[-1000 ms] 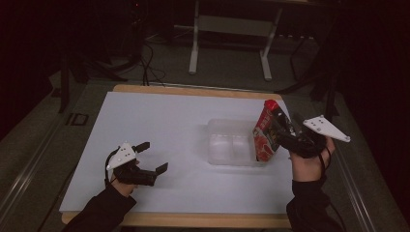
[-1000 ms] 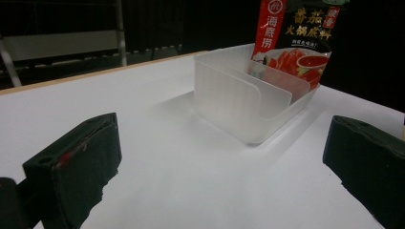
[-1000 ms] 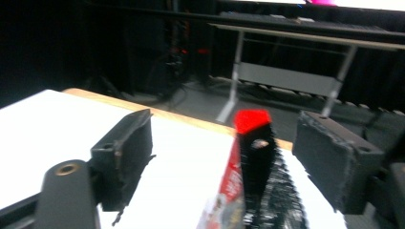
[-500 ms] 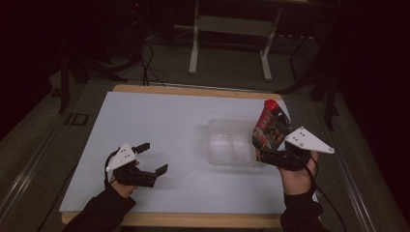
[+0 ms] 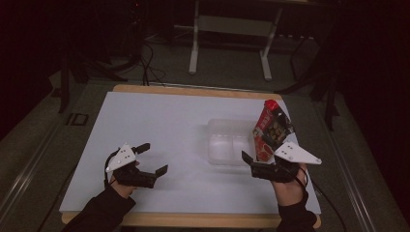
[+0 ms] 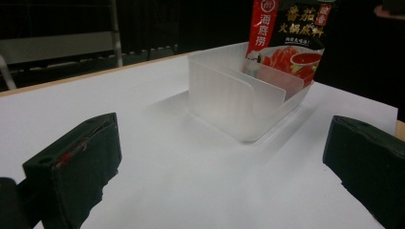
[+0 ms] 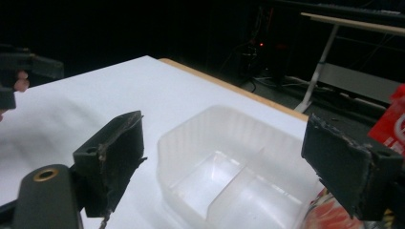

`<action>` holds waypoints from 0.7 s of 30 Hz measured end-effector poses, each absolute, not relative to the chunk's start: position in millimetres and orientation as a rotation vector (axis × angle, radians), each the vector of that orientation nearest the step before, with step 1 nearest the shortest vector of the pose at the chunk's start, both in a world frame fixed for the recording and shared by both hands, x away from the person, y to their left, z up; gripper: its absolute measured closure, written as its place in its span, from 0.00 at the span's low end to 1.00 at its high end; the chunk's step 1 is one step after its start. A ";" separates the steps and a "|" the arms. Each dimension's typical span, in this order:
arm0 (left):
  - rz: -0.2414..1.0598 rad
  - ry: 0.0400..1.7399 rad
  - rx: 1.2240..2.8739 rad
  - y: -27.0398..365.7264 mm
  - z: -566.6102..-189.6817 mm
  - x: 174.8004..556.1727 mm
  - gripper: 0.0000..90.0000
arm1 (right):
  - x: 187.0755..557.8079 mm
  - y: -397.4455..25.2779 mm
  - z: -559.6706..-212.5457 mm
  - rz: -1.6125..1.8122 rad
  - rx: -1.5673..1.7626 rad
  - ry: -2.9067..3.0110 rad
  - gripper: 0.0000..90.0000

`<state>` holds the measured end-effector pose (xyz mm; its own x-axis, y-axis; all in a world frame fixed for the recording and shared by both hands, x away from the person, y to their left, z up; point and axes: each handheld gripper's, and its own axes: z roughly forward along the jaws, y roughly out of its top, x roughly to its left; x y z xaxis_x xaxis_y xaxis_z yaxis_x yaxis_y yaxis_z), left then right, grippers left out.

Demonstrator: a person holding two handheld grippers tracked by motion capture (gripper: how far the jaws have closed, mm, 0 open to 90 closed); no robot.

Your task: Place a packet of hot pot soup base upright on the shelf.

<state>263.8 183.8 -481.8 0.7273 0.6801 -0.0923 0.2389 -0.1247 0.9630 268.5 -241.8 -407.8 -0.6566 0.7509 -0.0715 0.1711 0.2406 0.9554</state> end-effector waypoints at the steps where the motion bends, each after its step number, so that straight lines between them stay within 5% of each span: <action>1: 0.445 0.738 1.694 183.8 -481.6 263.6 0.00 | 267.4 -241.2 -411.1 1.434 0.838 1.997 0.16; 21: 0.445 0.724 1.703 183.5 -482.0 263.3 0.00 | 251.5 -250.8 -453.5 1.407 0.860 2.148 0.16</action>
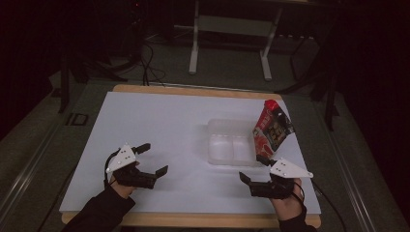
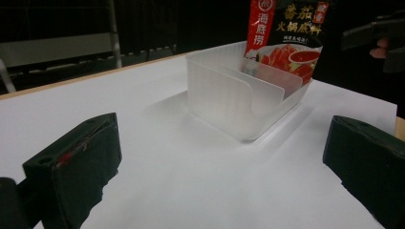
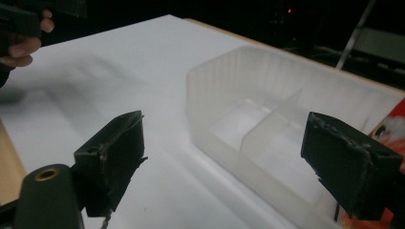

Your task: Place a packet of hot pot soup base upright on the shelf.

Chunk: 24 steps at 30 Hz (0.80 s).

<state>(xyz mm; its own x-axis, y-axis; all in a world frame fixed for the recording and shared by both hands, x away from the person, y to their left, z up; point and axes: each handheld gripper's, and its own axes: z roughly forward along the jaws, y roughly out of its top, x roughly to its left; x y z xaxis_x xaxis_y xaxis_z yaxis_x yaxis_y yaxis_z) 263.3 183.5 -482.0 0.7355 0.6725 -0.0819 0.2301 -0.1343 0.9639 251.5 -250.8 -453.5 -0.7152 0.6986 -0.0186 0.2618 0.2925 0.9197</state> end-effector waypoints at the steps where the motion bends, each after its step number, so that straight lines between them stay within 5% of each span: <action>1: 0.446 0.724 1.702 183.4 -482.2 263.5 0.00 | 250.5 -252.3 -454.6 1.403 0.872 2.145 0.16; 24: 0.431 0.722 1.710 182.8 -486.4 264.3 0.00 | 243.4 -279.7 -470.8 1.296 0.989 2.154 0.16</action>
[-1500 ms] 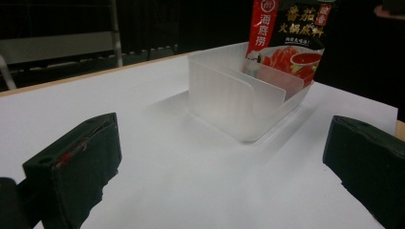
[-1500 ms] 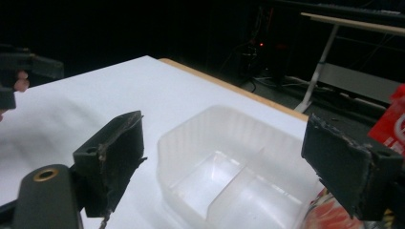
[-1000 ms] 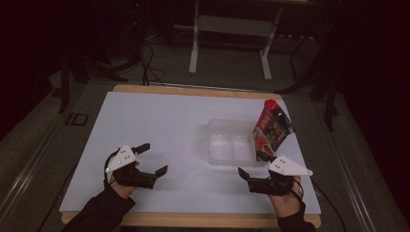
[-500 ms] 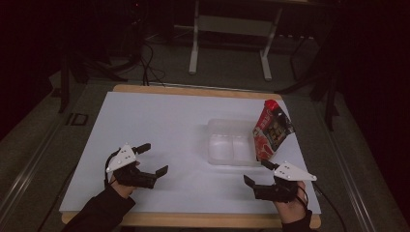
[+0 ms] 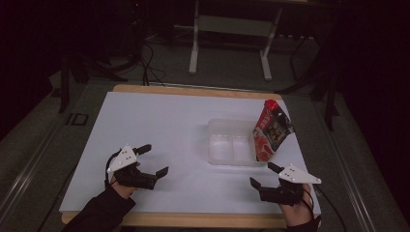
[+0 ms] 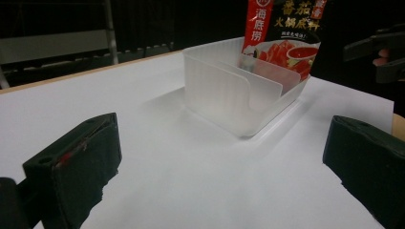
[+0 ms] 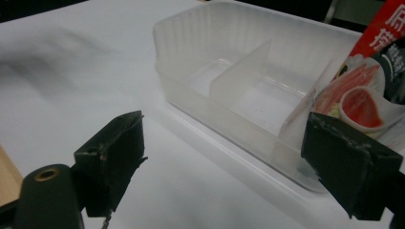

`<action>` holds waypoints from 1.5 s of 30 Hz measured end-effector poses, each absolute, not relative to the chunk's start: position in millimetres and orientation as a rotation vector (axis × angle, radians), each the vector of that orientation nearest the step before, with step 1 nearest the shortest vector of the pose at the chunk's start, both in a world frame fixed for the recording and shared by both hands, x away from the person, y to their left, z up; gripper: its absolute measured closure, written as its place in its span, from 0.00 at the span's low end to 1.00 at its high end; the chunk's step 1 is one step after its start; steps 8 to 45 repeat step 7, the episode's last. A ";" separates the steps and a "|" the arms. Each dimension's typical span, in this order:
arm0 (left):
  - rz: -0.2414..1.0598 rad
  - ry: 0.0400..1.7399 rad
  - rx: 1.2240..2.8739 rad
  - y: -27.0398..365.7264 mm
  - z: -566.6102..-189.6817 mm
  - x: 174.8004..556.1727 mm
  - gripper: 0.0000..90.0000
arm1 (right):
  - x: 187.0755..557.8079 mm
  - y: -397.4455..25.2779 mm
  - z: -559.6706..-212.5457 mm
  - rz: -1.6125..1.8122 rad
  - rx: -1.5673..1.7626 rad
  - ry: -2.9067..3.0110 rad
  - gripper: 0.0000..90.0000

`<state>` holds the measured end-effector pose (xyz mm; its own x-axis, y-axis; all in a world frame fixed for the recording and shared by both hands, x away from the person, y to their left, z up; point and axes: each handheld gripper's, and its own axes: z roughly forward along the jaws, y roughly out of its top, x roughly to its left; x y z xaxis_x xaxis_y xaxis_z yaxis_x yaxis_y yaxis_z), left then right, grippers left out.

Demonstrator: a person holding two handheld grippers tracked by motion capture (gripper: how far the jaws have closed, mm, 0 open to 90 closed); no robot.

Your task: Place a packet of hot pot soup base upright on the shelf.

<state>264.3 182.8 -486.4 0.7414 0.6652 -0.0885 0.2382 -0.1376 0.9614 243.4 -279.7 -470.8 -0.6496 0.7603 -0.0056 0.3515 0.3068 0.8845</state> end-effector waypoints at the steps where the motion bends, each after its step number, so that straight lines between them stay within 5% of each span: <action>1: 0.433 0.722 1.711 182.9 -486.6 264.2 0.00 | 243.9 -280.1 -471.2 1.295 0.990 2.154 0.16; 45: 0.428 0.725 1.712 183.2 -488.0 264.4 0.00 | 245.3 -281.2 -472.4 1.280 1.015 2.155 0.16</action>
